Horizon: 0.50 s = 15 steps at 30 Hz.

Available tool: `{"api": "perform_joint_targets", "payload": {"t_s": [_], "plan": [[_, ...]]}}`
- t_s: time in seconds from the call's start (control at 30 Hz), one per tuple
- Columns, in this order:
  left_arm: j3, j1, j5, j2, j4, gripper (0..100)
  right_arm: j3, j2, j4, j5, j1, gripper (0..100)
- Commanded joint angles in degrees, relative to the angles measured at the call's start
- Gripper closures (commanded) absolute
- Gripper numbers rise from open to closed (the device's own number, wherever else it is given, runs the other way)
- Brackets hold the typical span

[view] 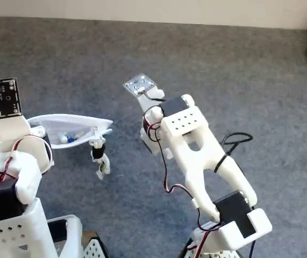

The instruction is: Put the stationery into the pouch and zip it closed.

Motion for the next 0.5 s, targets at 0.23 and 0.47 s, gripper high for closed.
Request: {"api": "perform_joint_targets", "payload": {"t_s": [0.23, 0.47], "plan": [[2.42, -4.44, 0.62, 1.71, -0.35, 99, -12.70, 16.84, 3.21, -0.44, 2.77, 98.8], [4.09, -4.44, 0.53, 1.36, -1.93, 99, -28.00, 26.33, 11.82, -6.86, 2.68, 98.7]]}}
